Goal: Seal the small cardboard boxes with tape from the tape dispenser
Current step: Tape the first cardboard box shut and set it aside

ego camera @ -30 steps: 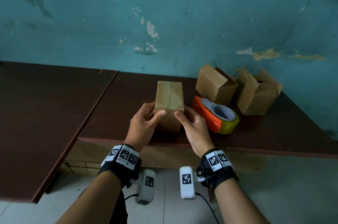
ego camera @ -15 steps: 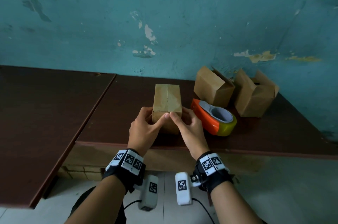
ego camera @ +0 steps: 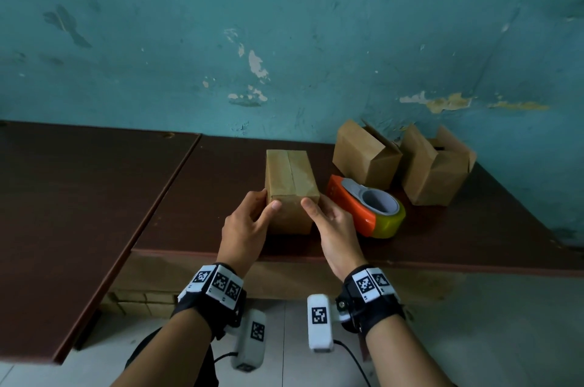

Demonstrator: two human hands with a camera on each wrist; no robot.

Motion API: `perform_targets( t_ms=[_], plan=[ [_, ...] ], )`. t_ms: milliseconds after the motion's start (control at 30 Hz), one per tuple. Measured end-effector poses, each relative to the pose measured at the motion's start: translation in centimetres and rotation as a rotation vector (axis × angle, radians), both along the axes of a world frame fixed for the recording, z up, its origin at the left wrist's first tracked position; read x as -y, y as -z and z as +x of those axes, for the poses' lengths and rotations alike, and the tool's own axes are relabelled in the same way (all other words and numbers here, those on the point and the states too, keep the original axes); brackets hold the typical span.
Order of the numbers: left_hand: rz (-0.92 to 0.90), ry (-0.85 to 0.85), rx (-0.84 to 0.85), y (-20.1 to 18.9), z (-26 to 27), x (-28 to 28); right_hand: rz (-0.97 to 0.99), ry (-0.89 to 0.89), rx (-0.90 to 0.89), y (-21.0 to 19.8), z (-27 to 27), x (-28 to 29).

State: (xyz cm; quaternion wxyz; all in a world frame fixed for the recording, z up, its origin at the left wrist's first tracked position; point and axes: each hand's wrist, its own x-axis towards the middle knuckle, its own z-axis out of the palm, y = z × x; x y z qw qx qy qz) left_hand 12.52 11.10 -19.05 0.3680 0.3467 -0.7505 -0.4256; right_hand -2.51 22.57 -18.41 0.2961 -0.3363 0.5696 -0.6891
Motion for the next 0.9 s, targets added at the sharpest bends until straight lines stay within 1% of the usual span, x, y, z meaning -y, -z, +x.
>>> perform_targets(
  t_ms=[67,133,233,300,333,433,533,700,733,800,900],
  plan=[
    [-0.004,0.003,0.002,0.0,0.1,-0.1,-0.01,-0.004,0.052,0.1,-0.2,0.0],
    [0.012,0.009,-0.032,0.0,0.2,-0.3,-0.053,-0.01,0.141,0.2,-0.6,0.1],
    [0.08,-0.022,-0.072,-0.2,0.3,-0.6,-0.156,-0.012,0.304,-0.5,-0.7,0.1],
    [0.134,-0.062,-0.101,-0.4,0.1,-0.6,-0.187,0.021,0.387,-0.7,-0.5,0.0],
    [0.147,-0.077,-0.118,-0.5,0.0,-0.5,-0.186,0.051,0.389,-0.5,-0.4,0.1],
    [0.183,-0.094,-0.163,-1.2,-0.1,0.3,-0.12,0.167,0.283,0.7,-0.3,0.5],
    [0.219,-0.017,-0.173,-1.8,0.0,1.9,-0.115,0.244,0.26,0.8,-0.3,0.5],
    [0.245,0.162,-0.256,-2.9,-0.1,3.1,-0.079,0.271,0.217,0.9,-0.3,0.5],
    [0.241,0.161,-0.266,-2.9,-0.1,3.2,-0.071,0.291,0.213,0.9,-0.2,0.5],
    [0.214,0.104,-0.272,-2.8,-0.1,3.4,-0.064,0.32,0.19,0.9,-0.2,0.5],
    [0.158,0.021,-0.226,-2.5,0.6,3.4,-0.062,0.298,0.144,0.6,0.2,0.3]
  ],
)
